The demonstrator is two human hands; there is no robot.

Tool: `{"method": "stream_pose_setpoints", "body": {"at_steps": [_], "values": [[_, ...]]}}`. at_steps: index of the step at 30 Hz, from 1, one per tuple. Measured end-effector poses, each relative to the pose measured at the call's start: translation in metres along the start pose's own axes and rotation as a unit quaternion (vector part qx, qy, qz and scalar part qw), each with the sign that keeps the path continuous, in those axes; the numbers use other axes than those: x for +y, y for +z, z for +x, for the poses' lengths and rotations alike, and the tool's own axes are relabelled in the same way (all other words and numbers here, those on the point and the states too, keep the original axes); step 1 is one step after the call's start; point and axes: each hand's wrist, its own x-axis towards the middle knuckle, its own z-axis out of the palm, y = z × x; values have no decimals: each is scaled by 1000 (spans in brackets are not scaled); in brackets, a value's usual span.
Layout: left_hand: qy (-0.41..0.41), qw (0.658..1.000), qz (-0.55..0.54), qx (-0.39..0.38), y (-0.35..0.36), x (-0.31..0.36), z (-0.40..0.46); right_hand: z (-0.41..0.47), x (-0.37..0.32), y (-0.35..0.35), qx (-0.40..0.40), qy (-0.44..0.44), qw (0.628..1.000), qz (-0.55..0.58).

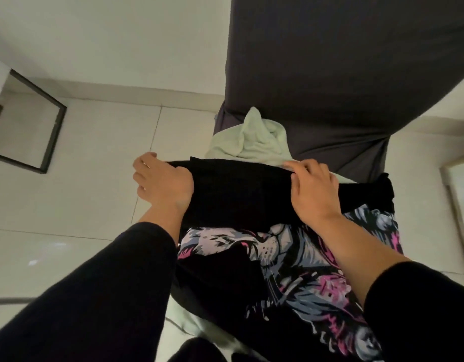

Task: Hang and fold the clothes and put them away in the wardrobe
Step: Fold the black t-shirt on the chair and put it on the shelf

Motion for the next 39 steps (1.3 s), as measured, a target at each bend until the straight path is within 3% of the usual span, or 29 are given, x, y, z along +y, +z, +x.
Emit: {"method": "stream_pose_setpoints", "body": {"at_steps": [3,7,11,14,18,23,25,27,29,31,32,34,35,36,39], "values": [[124,991,51,-10,17,23,-35,-11,33,-16,-4,60,998,0],[281,953,95,-59,48,51,-89,-27,77,-34,-17,89,995,-34],[447,870,95,-187,83,70,-145,-35,121,-50,-74,67,984,-148],[539,814,113,-184,104,84,-179,-36,146,-60,-104,78,967,-218],[550,799,181,-164,126,101,-199,-36,167,-64,-102,158,967,-171],[568,802,155,-103,122,106,-211,-49,182,-61,-29,218,972,-79],[558,812,136,-98,119,109,-213,-60,175,-57,15,189,982,16],[553,821,108,-92,115,116,-214,-74,159,-47,71,101,988,92],[575,809,71,-98,110,122,-215,-84,143,-31,105,57,987,106],[613,783,41,-102,104,122,-215,-84,136,-19,143,149,957,202],[626,772,32,-106,101,119,-215,-78,133,-22,162,253,904,304],[645,752,29,-129,97,111,-213,-62,136,-35,157,416,740,505],[659,738,34,-141,96,105,-211,-53,140,-41,124,455,697,540],[678,719,45,-145,96,99,-210,-45,143,-48,80,471,698,534],[713,682,90,-134,98,81,-207,-32,147,-58,-27,482,771,414]]}}
